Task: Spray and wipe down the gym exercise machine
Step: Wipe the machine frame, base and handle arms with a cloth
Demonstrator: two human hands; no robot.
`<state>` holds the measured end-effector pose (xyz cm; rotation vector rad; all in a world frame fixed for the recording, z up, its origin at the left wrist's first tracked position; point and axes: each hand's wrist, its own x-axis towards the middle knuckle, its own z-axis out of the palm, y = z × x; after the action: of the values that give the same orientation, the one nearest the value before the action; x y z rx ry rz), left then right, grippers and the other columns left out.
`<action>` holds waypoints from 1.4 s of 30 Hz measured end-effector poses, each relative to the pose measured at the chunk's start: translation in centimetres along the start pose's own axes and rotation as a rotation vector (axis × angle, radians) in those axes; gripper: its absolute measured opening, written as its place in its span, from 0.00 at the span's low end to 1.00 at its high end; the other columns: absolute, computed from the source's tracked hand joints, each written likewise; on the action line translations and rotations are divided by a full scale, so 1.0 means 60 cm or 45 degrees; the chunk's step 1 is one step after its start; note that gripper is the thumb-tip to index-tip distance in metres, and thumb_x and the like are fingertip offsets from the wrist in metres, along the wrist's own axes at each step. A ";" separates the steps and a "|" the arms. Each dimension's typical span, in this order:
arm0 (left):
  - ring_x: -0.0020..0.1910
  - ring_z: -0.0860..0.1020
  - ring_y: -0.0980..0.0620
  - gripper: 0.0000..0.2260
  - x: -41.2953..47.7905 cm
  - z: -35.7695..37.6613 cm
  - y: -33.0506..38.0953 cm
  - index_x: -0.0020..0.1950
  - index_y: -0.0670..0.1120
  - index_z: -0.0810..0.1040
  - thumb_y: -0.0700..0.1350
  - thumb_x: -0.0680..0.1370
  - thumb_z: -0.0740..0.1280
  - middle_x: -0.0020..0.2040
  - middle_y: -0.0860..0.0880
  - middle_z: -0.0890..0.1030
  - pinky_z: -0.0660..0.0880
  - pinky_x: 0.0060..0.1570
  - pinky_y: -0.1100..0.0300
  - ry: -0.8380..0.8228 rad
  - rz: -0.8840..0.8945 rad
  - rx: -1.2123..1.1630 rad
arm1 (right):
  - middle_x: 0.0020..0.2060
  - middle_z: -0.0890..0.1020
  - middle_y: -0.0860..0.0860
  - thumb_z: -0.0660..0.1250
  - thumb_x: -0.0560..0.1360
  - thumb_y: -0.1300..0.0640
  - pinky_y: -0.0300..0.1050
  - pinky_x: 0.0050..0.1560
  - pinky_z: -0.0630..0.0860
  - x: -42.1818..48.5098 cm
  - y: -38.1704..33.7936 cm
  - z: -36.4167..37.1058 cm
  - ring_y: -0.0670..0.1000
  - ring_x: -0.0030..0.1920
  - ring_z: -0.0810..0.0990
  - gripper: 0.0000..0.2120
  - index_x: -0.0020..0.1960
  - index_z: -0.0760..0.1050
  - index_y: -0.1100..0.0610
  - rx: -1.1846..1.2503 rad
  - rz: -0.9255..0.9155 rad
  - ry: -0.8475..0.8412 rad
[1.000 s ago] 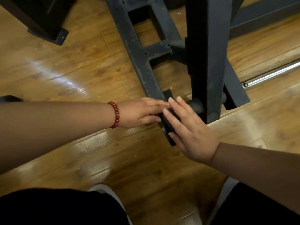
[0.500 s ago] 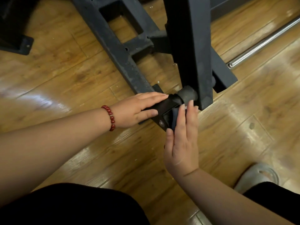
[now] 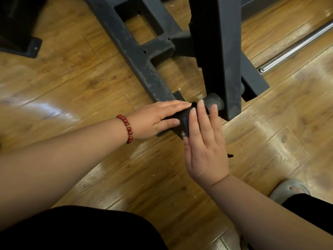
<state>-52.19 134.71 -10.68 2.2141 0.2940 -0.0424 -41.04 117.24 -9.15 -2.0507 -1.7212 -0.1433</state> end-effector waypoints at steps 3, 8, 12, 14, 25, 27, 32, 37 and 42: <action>0.74 0.55 0.65 0.26 -0.001 0.002 -0.007 0.75 0.58 0.53 0.66 0.79 0.48 0.75 0.58 0.60 0.48 0.73 0.70 0.026 0.020 0.004 | 0.75 0.60 0.59 0.53 0.83 0.56 0.57 0.76 0.55 -0.004 0.026 -0.003 0.57 0.78 0.49 0.24 0.77 0.55 0.62 -0.002 -0.185 -0.026; 0.77 0.47 0.61 0.27 -0.004 -0.001 -0.016 0.75 0.59 0.51 0.68 0.78 0.47 0.75 0.61 0.56 0.46 0.74 0.64 -0.011 -0.029 0.076 | 0.74 0.61 0.58 0.53 0.83 0.55 0.57 0.76 0.56 -0.019 0.074 -0.026 0.57 0.79 0.50 0.24 0.77 0.54 0.58 -0.039 -0.455 -0.213; 0.78 0.54 0.50 0.28 -0.004 0.004 -0.024 0.77 0.53 0.61 0.64 0.81 0.50 0.77 0.53 0.61 0.57 0.75 0.45 0.098 0.030 0.114 | 0.75 0.63 0.61 0.56 0.82 0.59 0.57 0.75 0.60 0.051 0.030 -0.037 0.61 0.77 0.58 0.23 0.75 0.60 0.64 0.142 -0.304 -0.251; 0.76 0.60 0.47 0.25 -0.012 0.009 -0.028 0.75 0.49 0.66 0.60 0.82 0.54 0.76 0.50 0.66 0.64 0.71 0.41 0.150 0.055 0.166 | 0.73 0.66 0.61 0.55 0.82 0.59 0.55 0.74 0.62 0.074 0.025 -0.043 0.60 0.76 0.61 0.21 0.73 0.65 0.65 0.227 -0.288 -0.295; 0.74 0.64 0.49 0.24 -0.052 -0.003 -0.047 0.71 0.44 0.72 0.55 0.82 0.52 0.71 0.47 0.73 0.61 0.72 0.51 0.499 -0.187 0.241 | 0.57 0.80 0.49 0.60 0.81 0.56 0.28 0.60 0.66 0.201 0.046 -0.061 0.44 0.59 0.75 0.16 0.65 0.76 0.60 0.550 -0.230 -0.730; 0.73 0.65 0.48 0.23 -0.060 -0.008 -0.050 0.70 0.43 0.73 0.53 0.82 0.53 0.70 0.46 0.74 0.62 0.71 0.52 0.561 -0.209 0.237 | 0.56 0.80 0.47 0.62 0.80 0.55 0.30 0.59 0.68 0.242 0.040 -0.049 0.43 0.58 0.75 0.14 0.64 0.77 0.57 0.553 -0.229 -0.814; 0.69 0.71 0.43 0.21 -0.067 -0.014 -0.055 0.68 0.41 0.74 0.51 0.81 0.54 0.66 0.42 0.76 0.66 0.70 0.47 0.754 -0.310 0.220 | 0.58 0.77 0.51 0.67 0.78 0.52 0.43 0.62 0.70 0.303 0.027 0.015 0.48 0.60 0.74 0.13 0.60 0.75 0.54 0.428 -0.269 -0.999; 0.69 0.71 0.44 0.22 -0.061 -0.015 -0.054 0.68 0.42 0.75 0.51 0.81 0.54 0.66 0.43 0.76 0.64 0.70 0.51 0.724 -0.323 0.213 | 0.78 0.59 0.47 0.64 0.80 0.49 0.35 0.71 0.50 0.297 0.038 0.046 0.46 0.76 0.58 0.21 0.71 0.71 0.53 0.354 -0.115 -1.285; 0.72 0.68 0.46 0.25 -0.045 -0.021 -0.051 0.71 0.45 0.73 0.55 0.80 0.50 0.70 0.47 0.73 0.65 0.71 0.46 0.557 -0.331 0.273 | 0.75 0.65 0.45 0.63 0.81 0.57 0.33 0.72 0.52 0.276 0.060 0.014 0.39 0.74 0.60 0.19 0.71 0.71 0.50 0.621 0.219 -1.058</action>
<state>-55.61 136.96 -11.93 2.3679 0.8528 0.2847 -34.25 132.17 -4.86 -1.9640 -1.7238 1.2099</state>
